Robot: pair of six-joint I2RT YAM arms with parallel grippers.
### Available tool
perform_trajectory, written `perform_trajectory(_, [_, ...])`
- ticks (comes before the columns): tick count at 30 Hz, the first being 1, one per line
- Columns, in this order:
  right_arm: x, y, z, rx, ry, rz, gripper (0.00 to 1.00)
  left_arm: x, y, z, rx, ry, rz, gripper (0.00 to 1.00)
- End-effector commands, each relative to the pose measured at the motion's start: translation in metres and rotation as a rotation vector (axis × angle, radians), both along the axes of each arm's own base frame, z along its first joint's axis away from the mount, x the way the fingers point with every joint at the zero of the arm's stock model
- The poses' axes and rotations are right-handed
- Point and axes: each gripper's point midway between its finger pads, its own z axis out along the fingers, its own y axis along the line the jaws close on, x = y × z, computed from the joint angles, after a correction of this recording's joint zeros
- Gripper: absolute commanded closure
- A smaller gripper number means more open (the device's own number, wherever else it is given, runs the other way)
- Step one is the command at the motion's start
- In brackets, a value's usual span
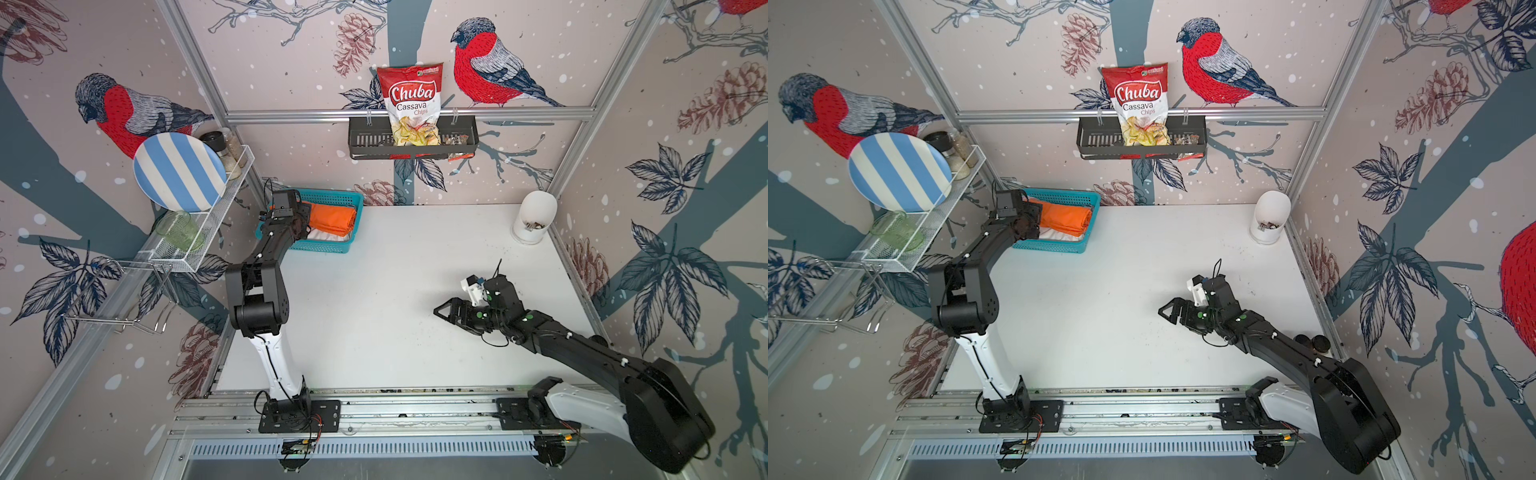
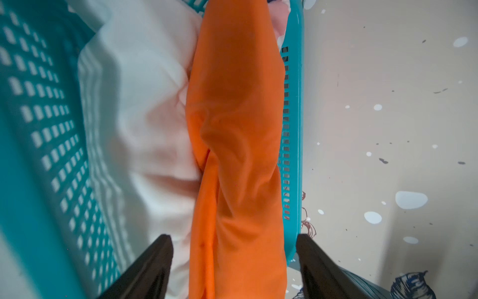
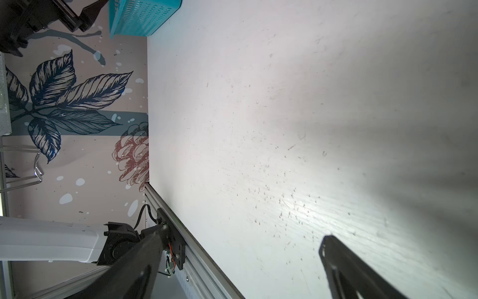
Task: Roll up the shorts
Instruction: Place the shorts in the bin, then reset both arms
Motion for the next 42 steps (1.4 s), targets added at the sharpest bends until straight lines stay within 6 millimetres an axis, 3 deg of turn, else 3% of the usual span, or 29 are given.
perform_trajectory(1, [0.003, 0.002, 0.004, -0.005, -0.032, 0.016, 0.0, 0.002, -0.014, 0.022, 0.052, -0.062, -0.051, 0.22])
perform_trajectory(5, [0.004, 0.004, 0.002, -0.006, -0.03, 0.021, 0.0, 0.032, -0.042, 0.037, 0.086, -0.117, -0.181, 0.23])
perform_trajectory(11, [0.003, 0.003, -0.002, -0.016, -0.029, 0.021, 0.0, 0.076, -0.099, 0.021, 0.047, -0.151, -0.402, 0.26])
perform_trajectory(15, [0.0, 0.001, -0.008, -0.024, -0.017, 0.021, 0.0, 0.087, -0.125, -0.022, -0.001, -0.103, -0.468, 0.27])
perform_trajectory(20, [-0.003, -0.001, -0.014, -0.03, -0.006, 0.017, 0.0, 0.088, -0.131, -0.09, -0.02, 0.007, -0.478, 0.27])
perform_trajectory(22, [-0.003, -0.001, -0.014, -0.029, -0.005, 0.017, 0.0, 0.088, -0.132, -0.104, -0.033, 0.024, -0.487, 0.27])
perform_trajectory(24, [-0.003, -0.001, -0.012, -0.028, -0.007, 0.016, 0.0, 0.091, -0.132, -0.098, -0.019, 0.015, -0.5, 0.28])
perform_trajectory(28, [-0.001, -0.001, -0.008, -0.027, -0.017, 0.016, 0.0, 0.096, -0.12, -0.044, 0.09, -0.056, -0.495, 0.27])
perform_trajectory(30, [-0.001, 0.0, -0.006, -0.028, -0.022, 0.019, 0.0, 0.097, -0.105, -0.013, 0.168, -0.081, -0.478, 0.27])
perform_trajectory(33, [0.002, 0.001, -0.004, -0.036, -0.027, 0.024, 0.0, 0.098, -0.076, 0.019, 0.261, -0.104, -0.463, 0.26])
perform_trajectory(36, [0.003, 0.004, -0.003, -0.035, -0.027, 0.032, 0.0, 0.098, -0.043, 0.031, 0.34, -0.099, -0.456, 0.26])
perform_trajectory(39, [0.004, 0.006, -0.004, -0.032, -0.023, 0.038, 0.0, 0.095, -0.011, 0.03, 0.445, -0.061, -0.446, 0.25])
perform_trajectory(42, [0.003, 0.01, -0.007, -0.038, -0.013, 0.052, 0.0, 0.095, 0.013, 0.016, 0.537, -0.018, -0.448, 0.24])
